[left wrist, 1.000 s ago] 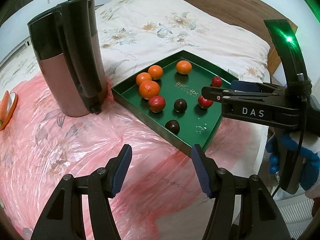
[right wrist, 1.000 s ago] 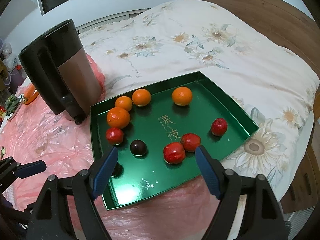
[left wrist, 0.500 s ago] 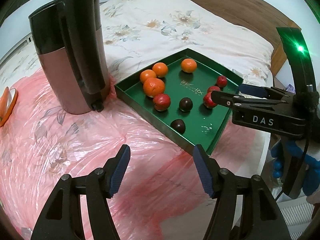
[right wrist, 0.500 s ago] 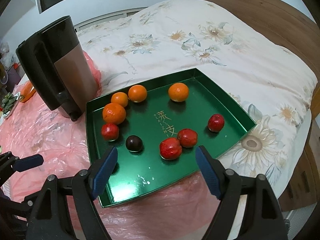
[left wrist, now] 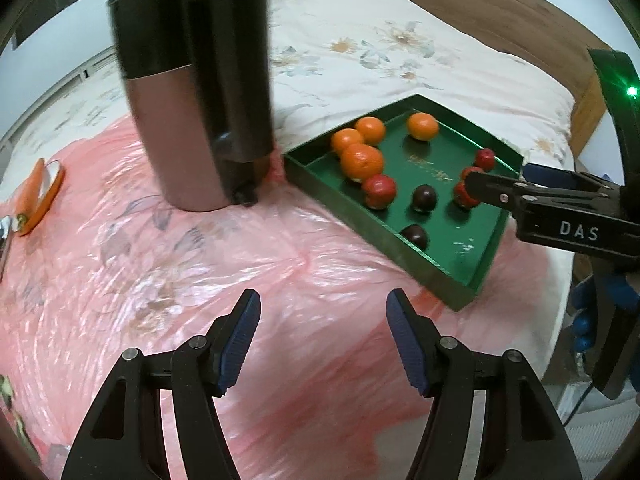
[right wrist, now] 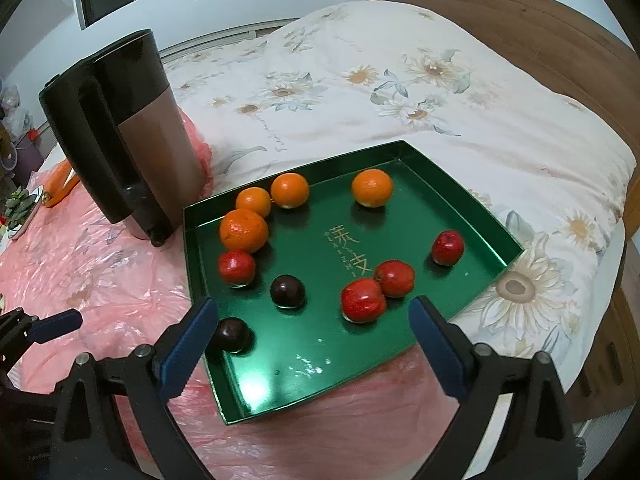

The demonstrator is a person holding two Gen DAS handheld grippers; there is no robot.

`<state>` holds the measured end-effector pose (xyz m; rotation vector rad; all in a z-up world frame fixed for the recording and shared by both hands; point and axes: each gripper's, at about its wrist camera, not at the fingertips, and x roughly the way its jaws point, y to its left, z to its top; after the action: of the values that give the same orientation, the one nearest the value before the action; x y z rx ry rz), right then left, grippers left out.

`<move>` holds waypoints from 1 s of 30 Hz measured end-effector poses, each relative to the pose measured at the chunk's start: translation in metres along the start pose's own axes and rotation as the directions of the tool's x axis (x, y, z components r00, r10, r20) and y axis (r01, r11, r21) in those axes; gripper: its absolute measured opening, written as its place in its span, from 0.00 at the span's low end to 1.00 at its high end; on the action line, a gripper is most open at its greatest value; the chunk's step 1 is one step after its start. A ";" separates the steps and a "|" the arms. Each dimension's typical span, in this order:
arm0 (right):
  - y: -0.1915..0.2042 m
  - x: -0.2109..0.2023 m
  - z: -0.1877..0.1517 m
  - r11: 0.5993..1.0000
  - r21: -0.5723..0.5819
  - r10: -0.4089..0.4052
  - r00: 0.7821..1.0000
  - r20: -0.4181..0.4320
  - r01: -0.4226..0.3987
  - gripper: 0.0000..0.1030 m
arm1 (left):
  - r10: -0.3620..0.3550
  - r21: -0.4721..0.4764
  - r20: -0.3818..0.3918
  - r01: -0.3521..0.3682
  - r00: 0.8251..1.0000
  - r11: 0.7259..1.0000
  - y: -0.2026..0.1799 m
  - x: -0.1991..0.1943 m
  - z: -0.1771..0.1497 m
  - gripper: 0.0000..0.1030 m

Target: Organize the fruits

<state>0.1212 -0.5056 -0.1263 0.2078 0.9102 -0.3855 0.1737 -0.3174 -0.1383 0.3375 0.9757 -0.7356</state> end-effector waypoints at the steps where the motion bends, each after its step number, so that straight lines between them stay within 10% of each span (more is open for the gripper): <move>1: 0.002 0.000 -0.001 1.000 -0.003 -0.001 1.000 0.001 0.001 1.00 | 0.003 -0.014 -0.002 -0.003 1.000 1.000 0.005 -0.001 -0.002 0.58; 30: 0.147 -0.011 -0.033 0.969 -0.200 0.154 0.988 0.024 -0.146 1.00 | 0.205 -0.255 0.014 -0.195 0.979 0.947 0.125 -0.054 -0.068 0.58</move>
<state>0.1516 -0.3574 -0.1349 0.0856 0.8810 -0.1564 0.1994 -0.1680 -0.1368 0.1935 0.9681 -0.4253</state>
